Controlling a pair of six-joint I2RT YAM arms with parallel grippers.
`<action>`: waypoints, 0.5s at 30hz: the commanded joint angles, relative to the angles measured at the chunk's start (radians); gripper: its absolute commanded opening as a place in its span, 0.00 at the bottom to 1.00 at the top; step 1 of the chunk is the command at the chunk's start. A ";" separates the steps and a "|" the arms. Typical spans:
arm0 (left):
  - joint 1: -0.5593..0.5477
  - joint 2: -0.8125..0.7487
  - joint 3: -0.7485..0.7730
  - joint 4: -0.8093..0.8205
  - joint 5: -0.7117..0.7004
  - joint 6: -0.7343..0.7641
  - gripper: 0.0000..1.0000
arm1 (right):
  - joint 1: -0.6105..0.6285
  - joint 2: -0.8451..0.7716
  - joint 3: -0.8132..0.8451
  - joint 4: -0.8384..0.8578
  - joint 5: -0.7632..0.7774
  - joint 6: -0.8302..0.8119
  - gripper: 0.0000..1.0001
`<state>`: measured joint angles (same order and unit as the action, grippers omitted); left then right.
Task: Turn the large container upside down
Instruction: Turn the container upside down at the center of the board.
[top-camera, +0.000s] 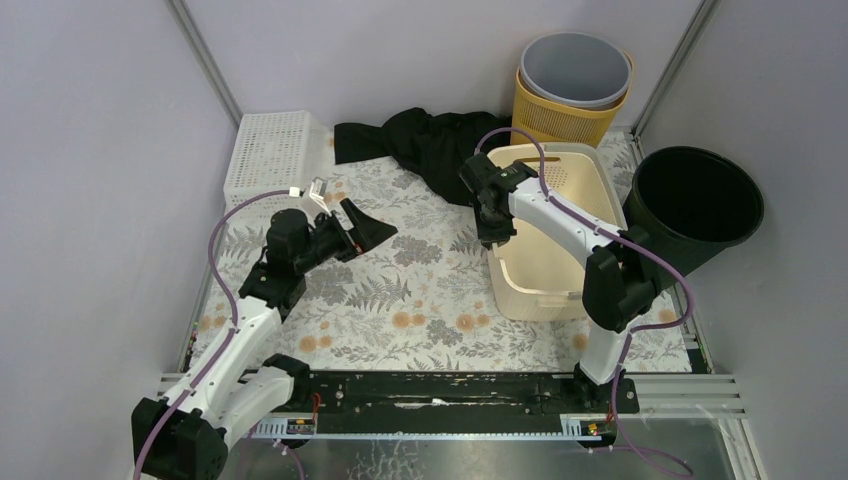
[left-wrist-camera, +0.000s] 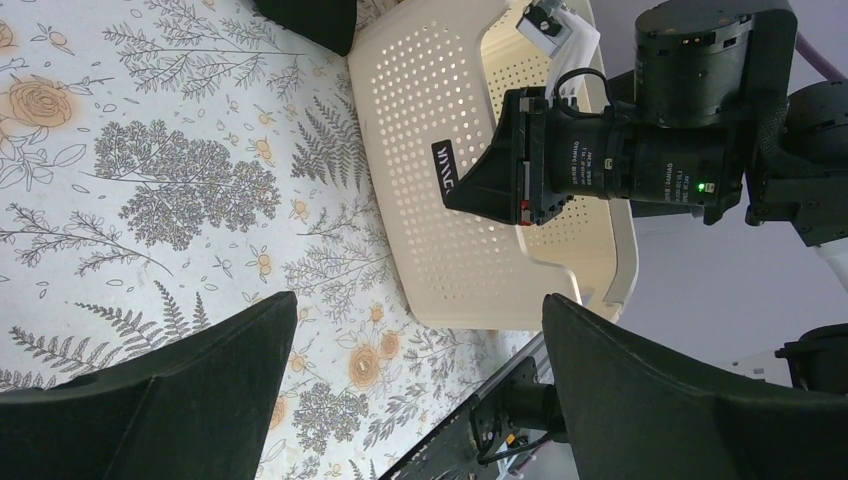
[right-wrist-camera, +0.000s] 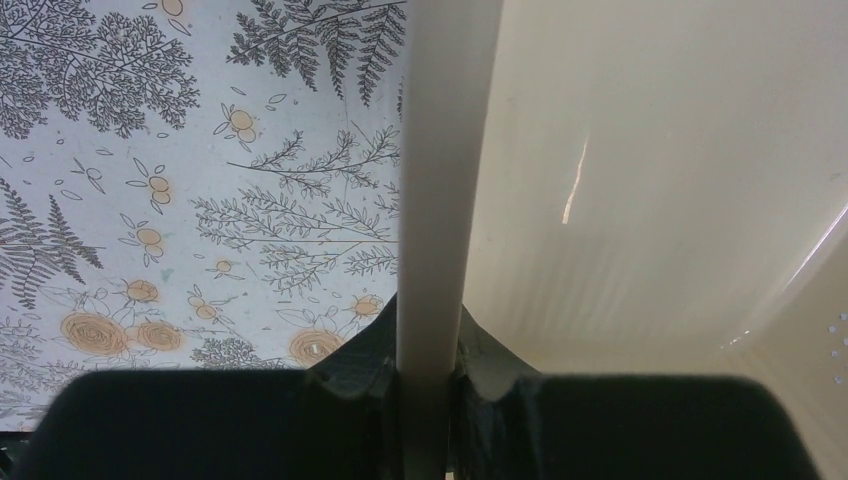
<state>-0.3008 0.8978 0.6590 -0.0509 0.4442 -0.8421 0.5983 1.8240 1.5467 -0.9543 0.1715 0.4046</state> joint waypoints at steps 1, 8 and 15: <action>-0.006 -0.021 -0.019 0.014 -0.004 0.003 1.00 | 0.005 -0.012 0.004 0.014 -0.065 -0.046 0.00; -0.006 -0.035 -0.002 -0.028 -0.043 0.035 1.00 | 0.006 -0.053 -0.002 0.031 -0.109 -0.017 0.00; -0.007 -0.036 0.016 -0.059 -0.061 0.052 1.00 | 0.014 -0.103 0.051 0.017 -0.135 -0.001 0.00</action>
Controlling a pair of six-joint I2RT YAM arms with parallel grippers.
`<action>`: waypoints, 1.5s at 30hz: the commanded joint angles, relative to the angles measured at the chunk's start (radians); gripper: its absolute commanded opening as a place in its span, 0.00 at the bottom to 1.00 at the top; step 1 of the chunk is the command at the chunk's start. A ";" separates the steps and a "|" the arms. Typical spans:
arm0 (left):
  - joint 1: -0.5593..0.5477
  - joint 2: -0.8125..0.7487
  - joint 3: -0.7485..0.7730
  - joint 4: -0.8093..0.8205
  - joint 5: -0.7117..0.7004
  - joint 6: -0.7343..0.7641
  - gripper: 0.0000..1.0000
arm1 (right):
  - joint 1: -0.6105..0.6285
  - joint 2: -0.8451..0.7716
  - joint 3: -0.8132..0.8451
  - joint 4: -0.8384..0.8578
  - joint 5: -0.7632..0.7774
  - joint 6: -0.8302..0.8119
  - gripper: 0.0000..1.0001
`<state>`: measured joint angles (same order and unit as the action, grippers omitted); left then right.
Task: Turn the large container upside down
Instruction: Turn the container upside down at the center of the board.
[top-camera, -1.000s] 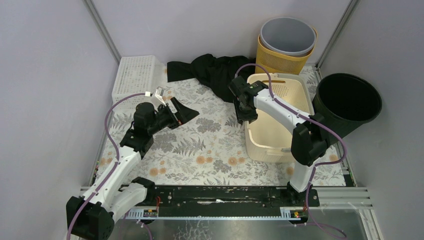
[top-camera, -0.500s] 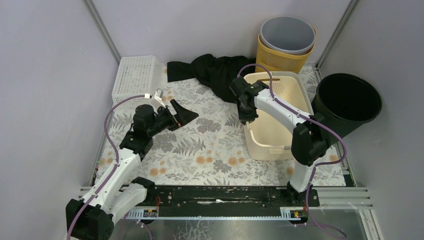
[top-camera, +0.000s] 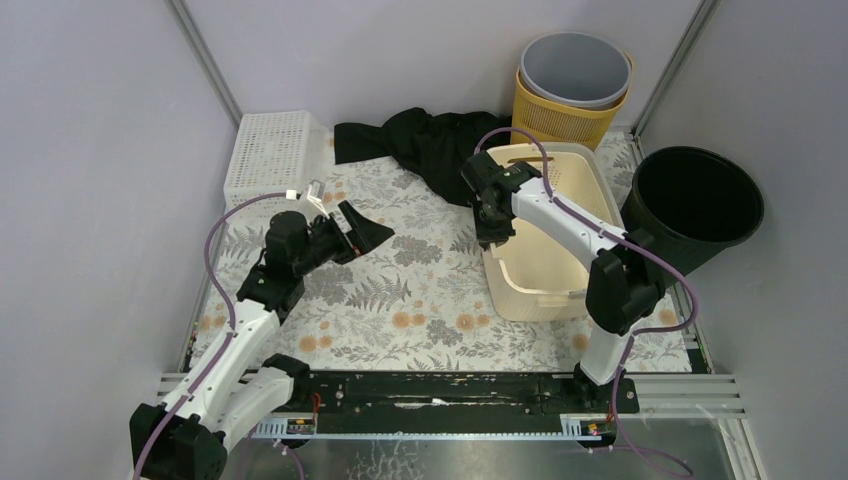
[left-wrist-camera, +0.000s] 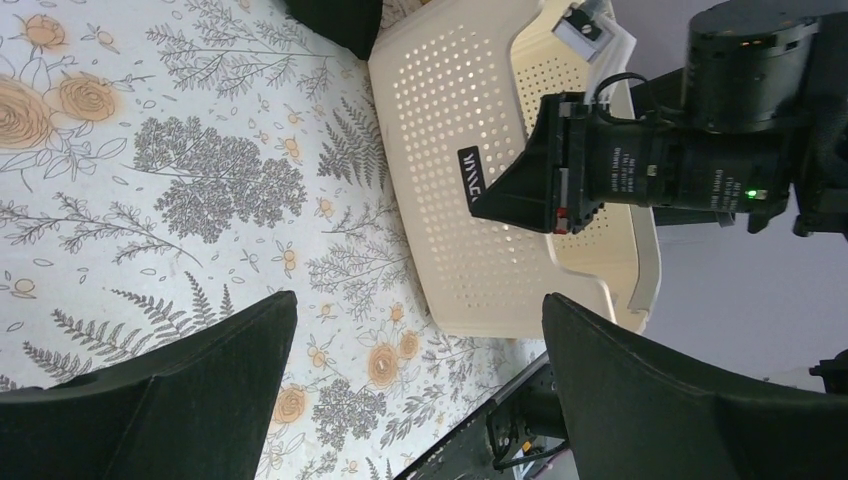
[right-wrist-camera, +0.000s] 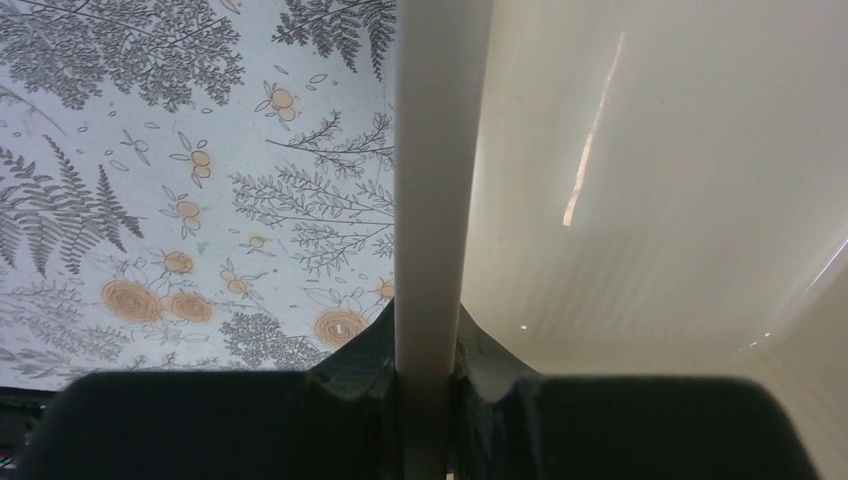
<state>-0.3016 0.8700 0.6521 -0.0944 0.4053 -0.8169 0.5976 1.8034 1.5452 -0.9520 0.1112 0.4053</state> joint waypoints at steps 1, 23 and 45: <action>-0.007 -0.007 0.022 -0.015 -0.022 0.026 1.00 | 0.015 -0.089 0.061 0.015 -0.087 0.002 0.00; -0.007 0.002 0.037 -0.016 -0.020 0.030 1.00 | 0.063 -0.210 0.144 0.065 -0.265 0.071 0.00; -0.006 0.004 0.035 -0.008 -0.015 0.024 1.00 | 0.064 -0.275 0.202 0.129 -0.433 0.135 0.00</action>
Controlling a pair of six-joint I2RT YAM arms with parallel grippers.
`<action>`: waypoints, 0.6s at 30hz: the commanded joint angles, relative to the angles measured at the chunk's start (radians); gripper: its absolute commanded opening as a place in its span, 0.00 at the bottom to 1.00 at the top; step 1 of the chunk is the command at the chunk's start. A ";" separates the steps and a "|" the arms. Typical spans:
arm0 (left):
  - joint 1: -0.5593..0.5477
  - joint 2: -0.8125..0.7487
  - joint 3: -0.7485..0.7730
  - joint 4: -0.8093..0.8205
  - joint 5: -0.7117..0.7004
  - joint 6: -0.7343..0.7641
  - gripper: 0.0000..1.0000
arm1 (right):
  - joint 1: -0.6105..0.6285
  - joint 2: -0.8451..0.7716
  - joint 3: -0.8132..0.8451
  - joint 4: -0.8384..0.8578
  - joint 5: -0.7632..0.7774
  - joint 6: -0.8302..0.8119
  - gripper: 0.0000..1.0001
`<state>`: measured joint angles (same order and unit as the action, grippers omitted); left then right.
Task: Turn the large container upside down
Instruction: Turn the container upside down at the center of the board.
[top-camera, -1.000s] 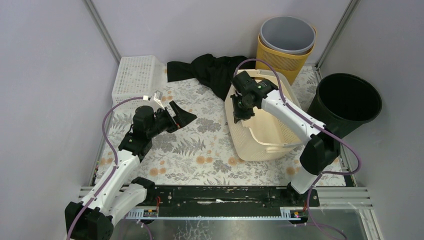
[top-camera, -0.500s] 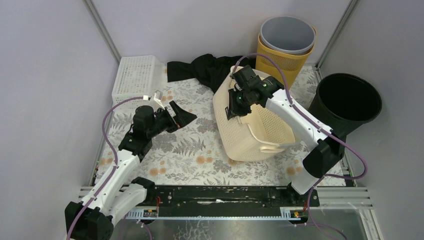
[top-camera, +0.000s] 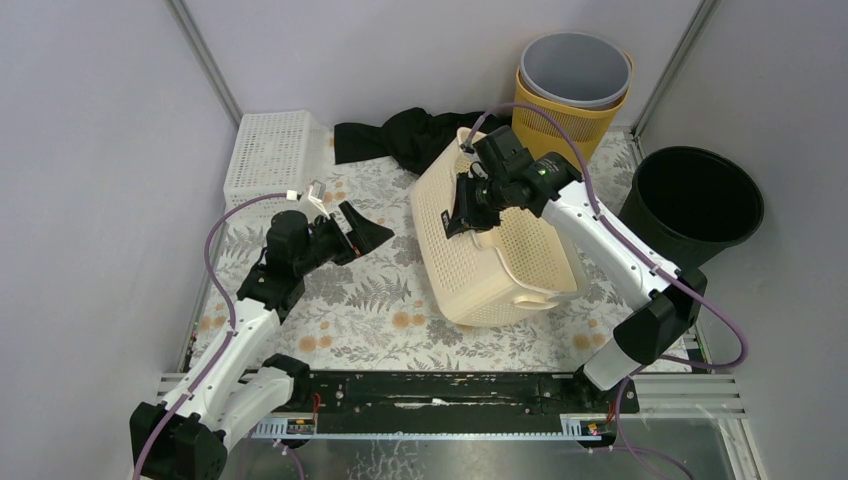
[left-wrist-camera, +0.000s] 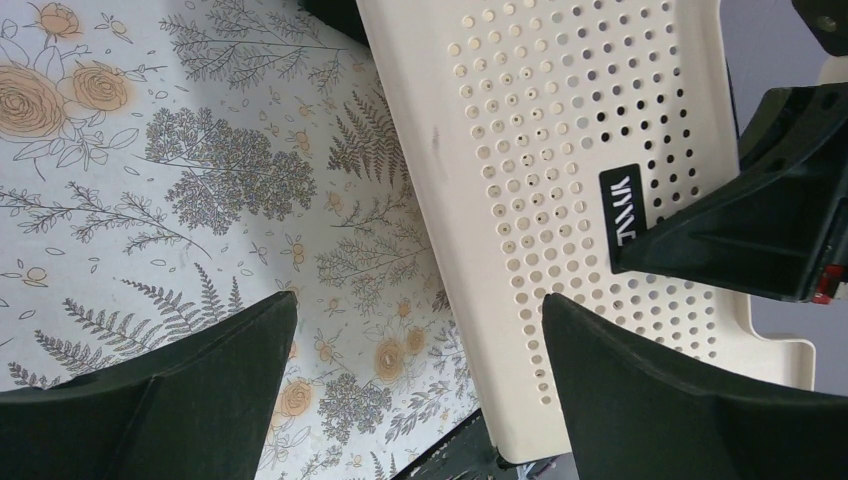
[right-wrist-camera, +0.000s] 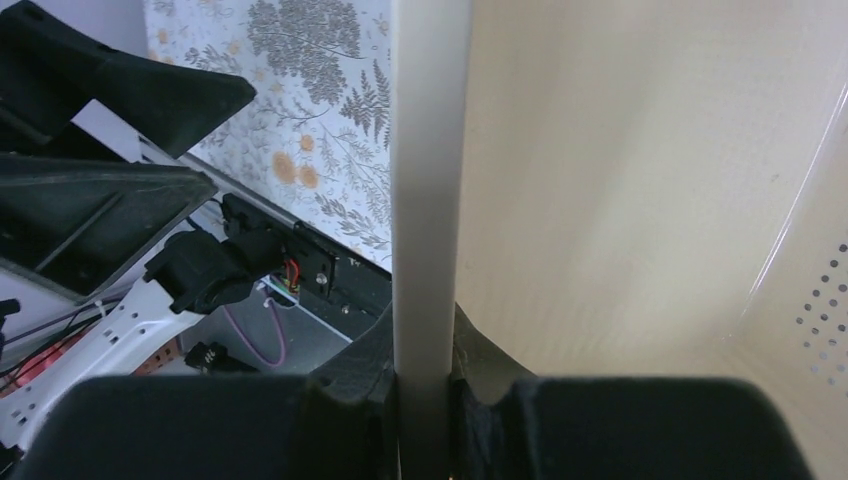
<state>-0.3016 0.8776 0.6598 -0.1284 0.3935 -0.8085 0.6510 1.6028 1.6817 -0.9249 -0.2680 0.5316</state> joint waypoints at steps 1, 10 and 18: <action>-0.007 -0.004 0.023 0.030 -0.002 0.013 1.00 | 0.010 -0.076 0.065 0.107 -0.062 0.012 0.00; -0.007 -0.066 0.003 0.020 -0.063 0.009 1.00 | 0.010 -0.090 0.020 0.191 -0.167 0.052 0.00; -0.007 -0.103 0.031 -0.023 -0.091 0.005 1.00 | 0.010 -0.103 -0.022 0.275 -0.231 0.091 0.00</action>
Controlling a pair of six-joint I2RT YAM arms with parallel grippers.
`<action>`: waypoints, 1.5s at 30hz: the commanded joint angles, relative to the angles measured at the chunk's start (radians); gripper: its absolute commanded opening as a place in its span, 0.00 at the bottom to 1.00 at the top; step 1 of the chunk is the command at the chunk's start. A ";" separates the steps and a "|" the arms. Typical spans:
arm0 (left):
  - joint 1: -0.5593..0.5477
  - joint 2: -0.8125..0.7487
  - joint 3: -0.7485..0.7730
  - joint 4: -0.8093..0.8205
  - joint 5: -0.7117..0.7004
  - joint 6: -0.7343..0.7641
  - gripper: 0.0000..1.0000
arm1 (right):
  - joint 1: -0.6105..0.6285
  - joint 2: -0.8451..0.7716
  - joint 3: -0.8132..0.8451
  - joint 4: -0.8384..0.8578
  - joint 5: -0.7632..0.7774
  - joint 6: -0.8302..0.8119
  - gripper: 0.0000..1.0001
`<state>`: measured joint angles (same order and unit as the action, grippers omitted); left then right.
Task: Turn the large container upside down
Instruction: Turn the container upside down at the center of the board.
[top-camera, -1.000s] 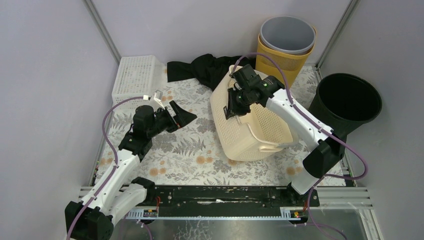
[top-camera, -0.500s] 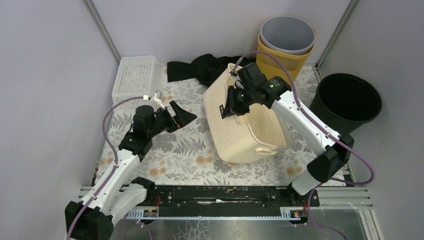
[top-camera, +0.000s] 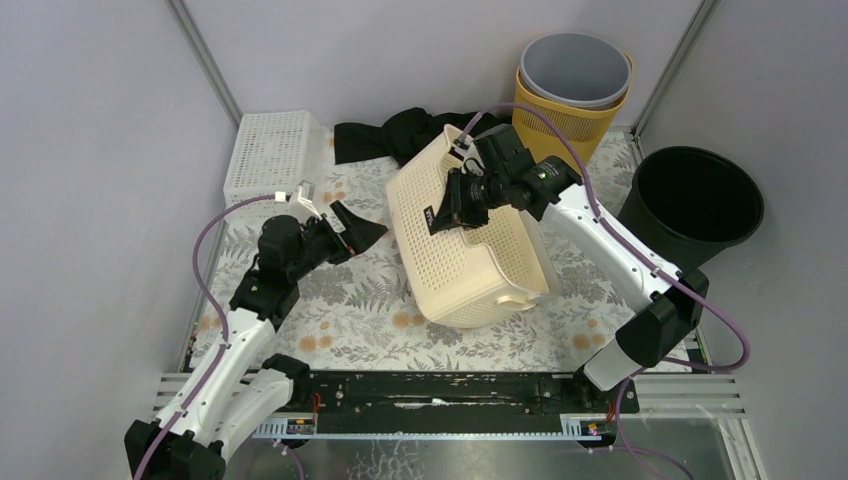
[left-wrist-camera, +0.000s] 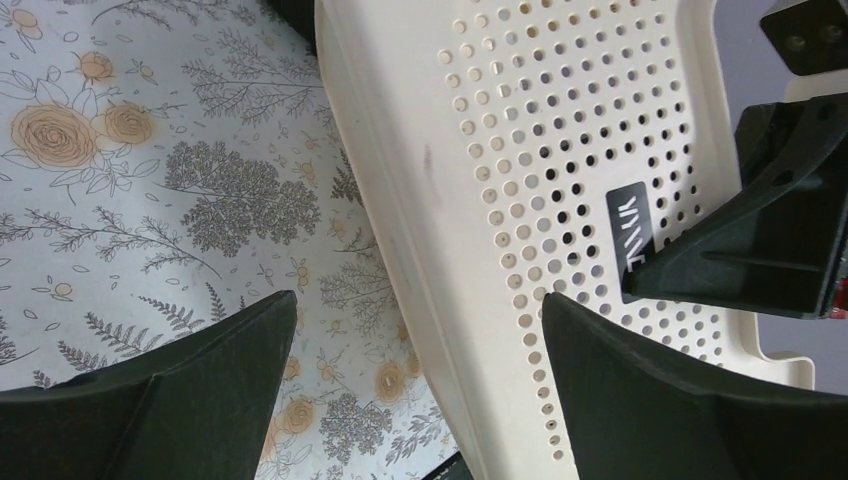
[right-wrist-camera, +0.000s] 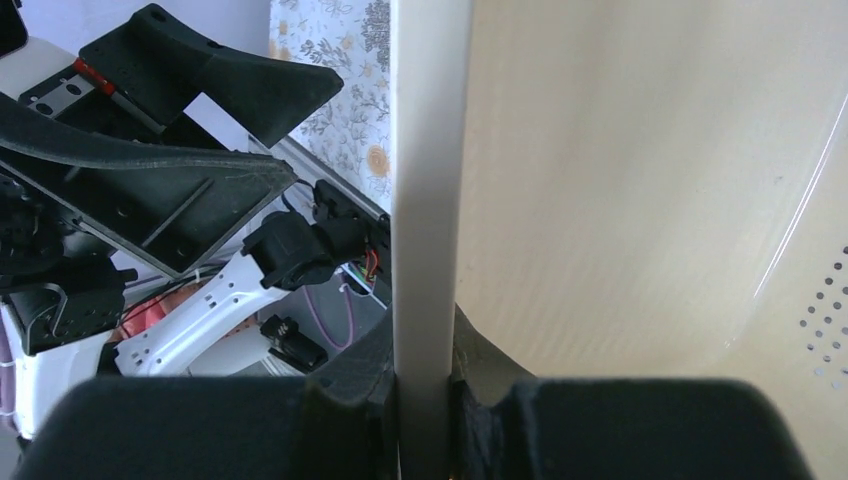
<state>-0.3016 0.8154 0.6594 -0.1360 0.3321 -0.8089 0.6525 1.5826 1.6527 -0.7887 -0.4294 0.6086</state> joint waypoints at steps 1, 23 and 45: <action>-0.007 -0.045 0.045 -0.023 -0.028 0.006 1.00 | 0.009 -0.084 0.001 0.148 -0.075 0.017 0.00; -0.007 -0.129 0.228 -0.217 -0.059 0.054 1.00 | 0.028 -0.115 -0.218 0.598 -0.269 0.285 0.00; -0.007 -0.171 0.282 -0.251 -0.068 0.059 1.00 | 0.085 -0.104 -0.423 1.087 -0.294 0.573 0.00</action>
<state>-0.3023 0.6621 0.8917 -0.3782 0.2649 -0.7673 0.7166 1.5284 1.2293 0.0418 -0.6655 1.0966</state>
